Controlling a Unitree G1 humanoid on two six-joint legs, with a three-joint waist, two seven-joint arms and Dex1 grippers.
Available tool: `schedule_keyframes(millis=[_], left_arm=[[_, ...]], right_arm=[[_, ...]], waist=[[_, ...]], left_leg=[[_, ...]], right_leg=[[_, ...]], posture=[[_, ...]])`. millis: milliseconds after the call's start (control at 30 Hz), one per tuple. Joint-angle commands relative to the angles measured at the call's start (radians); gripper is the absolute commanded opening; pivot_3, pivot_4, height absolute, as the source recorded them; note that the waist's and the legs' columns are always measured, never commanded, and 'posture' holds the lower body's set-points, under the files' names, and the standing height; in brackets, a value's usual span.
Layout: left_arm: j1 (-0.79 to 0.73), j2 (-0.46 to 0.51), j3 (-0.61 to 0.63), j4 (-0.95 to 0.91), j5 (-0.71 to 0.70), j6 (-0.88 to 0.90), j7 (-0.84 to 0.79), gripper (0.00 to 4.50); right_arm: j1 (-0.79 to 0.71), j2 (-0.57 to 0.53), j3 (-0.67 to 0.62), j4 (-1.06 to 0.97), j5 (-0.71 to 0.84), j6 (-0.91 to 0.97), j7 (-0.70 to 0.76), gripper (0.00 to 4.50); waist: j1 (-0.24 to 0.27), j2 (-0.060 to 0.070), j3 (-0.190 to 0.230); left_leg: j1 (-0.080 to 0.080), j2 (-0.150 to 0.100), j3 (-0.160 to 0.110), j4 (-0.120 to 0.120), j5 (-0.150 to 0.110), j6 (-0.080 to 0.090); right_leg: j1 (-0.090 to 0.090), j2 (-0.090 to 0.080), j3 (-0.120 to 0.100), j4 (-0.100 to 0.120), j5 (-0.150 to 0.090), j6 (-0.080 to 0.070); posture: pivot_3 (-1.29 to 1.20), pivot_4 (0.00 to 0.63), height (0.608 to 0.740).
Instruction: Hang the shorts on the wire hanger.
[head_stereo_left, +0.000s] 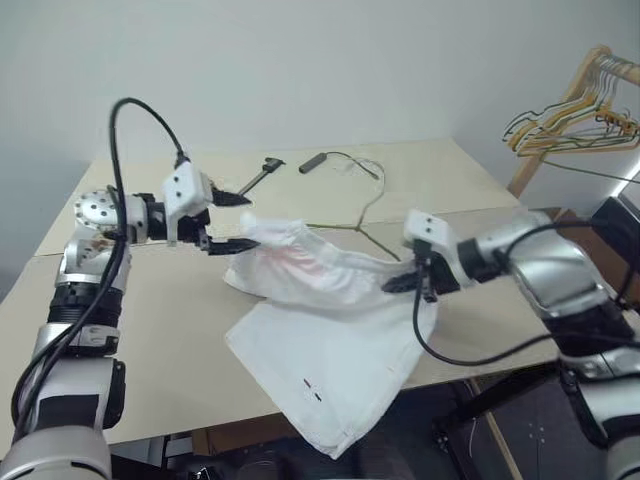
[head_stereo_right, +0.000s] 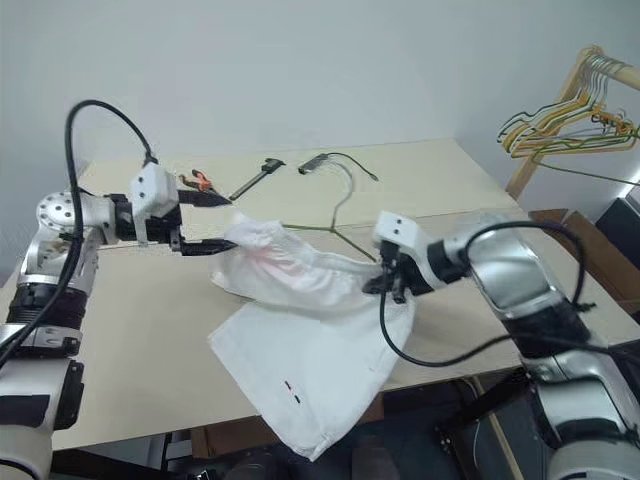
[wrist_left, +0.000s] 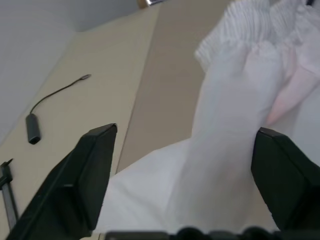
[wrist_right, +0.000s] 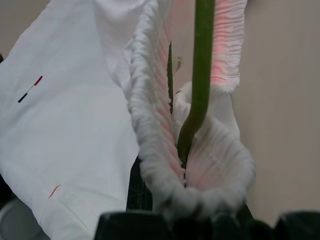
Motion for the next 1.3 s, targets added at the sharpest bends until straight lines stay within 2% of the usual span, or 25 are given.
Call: schedule_keyframes(millis=[33,167,300,500,700,933,1200,1300], left_arm=[[-0.049,-0.018,0.106,-0.067,-0.084,0.067,0.112,4.48],[-0.02,-0.087,0.19,-0.274,-0.26,0.284,0.224,4.48],[0.03,-0.176,0.22,-0.522,-0.429,0.477,0.365,4.48],[0.052,-0.291,0.214,-0.716,-0.601,0.622,0.524,4.48],[0.04,-0.291,0.197,-0.723,-0.648,0.645,0.521,4.48],[0.046,-0.29,0.196,-0.729,-0.652,0.635,0.518,4.48],[0.064,-0.283,0.201,-0.753,-0.659,0.629,0.531,4.48],[0.074,-0.283,0.199,-0.768,-0.661,0.628,0.539,4.48]], right_arm=[[0.057,-0.026,-0.155,-0.082,0.062,0.156,-0.095,0.0],[0.137,0.021,-0.336,-0.117,0.074,0.38,-0.265,0.0],[0.185,0.098,-0.517,-0.164,0.051,0.573,-0.422,0.0],[0.236,0.125,-0.713,-0.097,0.079,0.6,-0.644,0.0],[0.194,0.092,-0.869,0.031,0.1,0.6,-0.868,0.0],[0.034,0.002,-0.945,0.225,0.119,0.6,-1.078,0.0],[-0.222,-0.131,-0.922,0.525,0.045,0.6,-1.164,0.0],[-0.349,-0.17,-0.93,0.709,-0.006,0.51,-1.207,0.0]], waist=[[0.001,0.0,0.0],[0.006,0.0,0.0],[0.006,0.0,0.0],[-0.008,0.0,0.0],[-0.06,0.002,-0.002],[-0.124,0.008,-0.004],[-0.148,0.009,-0.005],[-0.153,0.01,-0.004]], left_leg=[[0.0,0.0,0.0,0.0,0.0,0.0],[0.001,0.0,0.0,0.001,0.0,0.0],[0.001,0.0,-0.001,0.001,0.0,0.0],[0.002,-0.001,-0.001,0.001,-0.001,0.0],[0.004,-0.002,0.001,0.0,-0.001,0.0],[0.007,-0.002,0.003,0.0,-0.001,0.002],[0.008,-0.002,0.005,0.0,-0.002,0.002],[0.007,-0.002,0.005,-0.001,-0.002,0.003]], right_leg=[[0.0,0.0,0.0,0.0,0.0,0.0],[0.001,-0.001,0.0,0.0,0.001,0.001],[0.002,-0.002,0.001,0.0,0.001,0.001],[0.003,-0.001,0.003,0.0,0.001,0.002],[0.005,0.001,0.006,-0.001,0.001,0.002],[0.008,0.002,0.01,-0.004,0.002,0.005],[0.009,0.002,0.013,-0.005,0.002,0.006],[0.009,0.002,0.013,-0.007,0.002,0.007]], posture=[[-0.16,0.0,0.74],[-0.18,0.0,0.74],[-0.2,0.0,0.74],[-0.25,0.0,0.74],[-0.27,0.002,0.74],[-0.27,0.0,0.74],[-0.24,0.0,0.74],[-0.24,0.0,0.74]])
